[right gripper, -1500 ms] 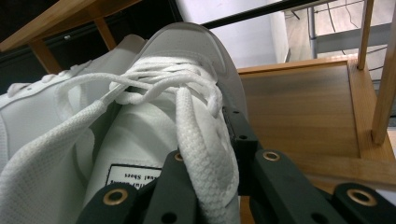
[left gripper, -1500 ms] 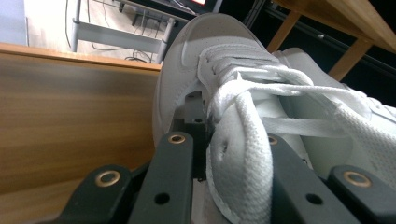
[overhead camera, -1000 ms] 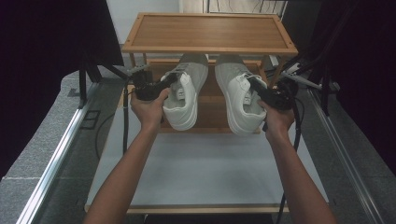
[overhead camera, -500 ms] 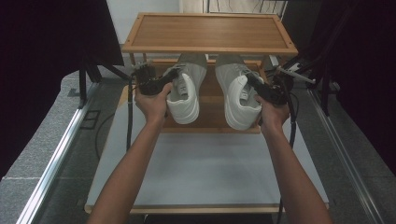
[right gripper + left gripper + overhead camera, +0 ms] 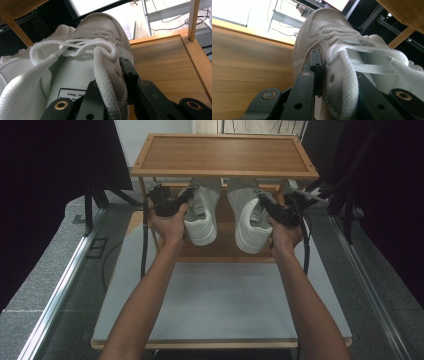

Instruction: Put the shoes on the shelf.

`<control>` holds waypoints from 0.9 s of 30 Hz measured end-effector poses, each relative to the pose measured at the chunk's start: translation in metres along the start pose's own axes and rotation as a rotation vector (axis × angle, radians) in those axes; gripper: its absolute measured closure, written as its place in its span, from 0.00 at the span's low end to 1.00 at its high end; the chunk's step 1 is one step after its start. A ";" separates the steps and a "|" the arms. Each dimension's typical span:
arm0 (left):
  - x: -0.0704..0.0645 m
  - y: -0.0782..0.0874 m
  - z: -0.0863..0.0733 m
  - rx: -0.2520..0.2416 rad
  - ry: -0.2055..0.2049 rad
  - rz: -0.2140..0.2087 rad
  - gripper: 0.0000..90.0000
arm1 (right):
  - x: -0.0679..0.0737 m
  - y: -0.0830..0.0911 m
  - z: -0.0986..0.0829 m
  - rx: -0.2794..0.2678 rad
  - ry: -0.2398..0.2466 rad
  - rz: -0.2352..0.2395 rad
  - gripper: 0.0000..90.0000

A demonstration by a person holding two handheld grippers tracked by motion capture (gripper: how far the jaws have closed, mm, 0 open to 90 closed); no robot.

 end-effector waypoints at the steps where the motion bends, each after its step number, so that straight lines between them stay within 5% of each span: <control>1: 0.000 0.000 0.000 0.000 0.000 0.000 0.91 | 0.000 -0.001 0.000 -0.001 -0.001 -0.003 0.93; 9: -0.003 -0.005 0.000 0.012 -0.009 0.013 0.89 | 0.001 -0.003 0.006 -0.012 -0.023 -0.027 0.92; 15: -0.007 -0.007 -0.001 0.009 -0.004 0.010 0.85 | 0.006 -0.017 0.002 -0.027 -0.085 -0.042 0.90; 18: -0.008 -0.008 -0.002 0.008 0.001 0.009 0.84 | 0.009 -0.024 -0.002 -0.019 -0.073 -0.063 0.88; 20: -0.011 -0.011 0.000 -0.021 0.045 0.009 0.83 | 0.011 -0.026 -0.001 -0.024 -0.095 -0.071 0.88; 27: -0.013 -0.015 -0.004 0.028 -0.004 0.016 0.79 | 0.020 -0.033 -0.002 -0.018 -0.087 -0.071 0.81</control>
Point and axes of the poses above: each handheld gripper's, and its own axes: y roughly backward along the jaws, z roughly out of its top, x roughly to its left, the point moved 7 cm from there along -y, roughly forward along the jaws, and after that the axes turned 1 degree about -x, right-handed, at the moved point
